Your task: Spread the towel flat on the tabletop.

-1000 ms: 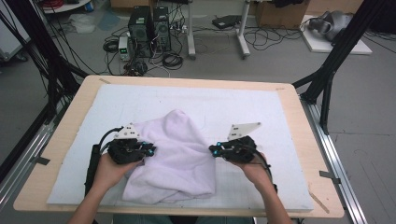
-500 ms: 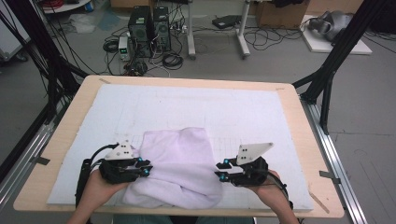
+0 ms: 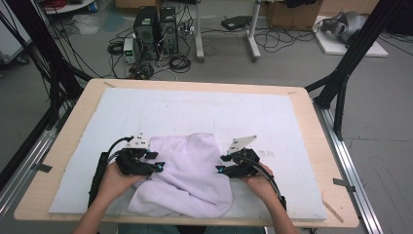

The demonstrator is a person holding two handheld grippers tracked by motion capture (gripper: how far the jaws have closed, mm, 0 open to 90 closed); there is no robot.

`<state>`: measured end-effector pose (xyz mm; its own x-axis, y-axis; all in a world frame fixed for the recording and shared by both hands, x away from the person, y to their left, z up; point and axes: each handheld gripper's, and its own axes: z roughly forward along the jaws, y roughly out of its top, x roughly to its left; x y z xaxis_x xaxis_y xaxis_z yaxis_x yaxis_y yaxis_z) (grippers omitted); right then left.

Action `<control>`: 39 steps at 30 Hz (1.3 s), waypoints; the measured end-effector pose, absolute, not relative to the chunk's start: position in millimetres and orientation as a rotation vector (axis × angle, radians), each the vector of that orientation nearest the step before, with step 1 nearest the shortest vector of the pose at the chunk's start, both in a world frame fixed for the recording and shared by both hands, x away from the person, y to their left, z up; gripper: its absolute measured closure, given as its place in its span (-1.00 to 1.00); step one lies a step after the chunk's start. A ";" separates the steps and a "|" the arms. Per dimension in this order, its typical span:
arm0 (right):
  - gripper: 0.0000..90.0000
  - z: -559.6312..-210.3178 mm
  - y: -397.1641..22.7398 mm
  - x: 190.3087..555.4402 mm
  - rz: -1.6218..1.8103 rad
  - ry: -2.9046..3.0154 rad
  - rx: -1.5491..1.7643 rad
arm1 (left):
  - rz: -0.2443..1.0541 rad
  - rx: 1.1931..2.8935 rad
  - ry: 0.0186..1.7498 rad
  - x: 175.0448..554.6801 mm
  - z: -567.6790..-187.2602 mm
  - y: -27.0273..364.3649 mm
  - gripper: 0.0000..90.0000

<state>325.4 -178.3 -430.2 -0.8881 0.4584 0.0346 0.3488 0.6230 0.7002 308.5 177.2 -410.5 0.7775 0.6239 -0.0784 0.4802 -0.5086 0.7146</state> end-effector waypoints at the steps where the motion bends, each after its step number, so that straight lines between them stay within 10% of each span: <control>1: 0.26 -435.1 -175.5 329.7 1.099 2.686 0.685 | 0.243 2.222 0.821 309.8 -412.5 176.0 0.21; 9: 0.87 -445.2 -177.4 334.1 1.230 2.695 0.720 | 0.231 2.273 0.779 310.9 -418.6 168.1 0.79; 26: 0.89 -349.4 -224.4 299.6 1.220 2.500 0.635 | 0.296 2.142 0.684 302.4 -388.5 144.6 0.88; 32: 0.55 -374.5 -180.1 312.0 1.293 2.635 0.563 | 0.289 2.167 0.715 290.5 -391.3 176.6 0.85; 39: 0.44 -378.1 -204.7 318.8 1.323 2.537 0.686 | 0.278 2.080 0.779 303.7 -380.8 190.2 0.22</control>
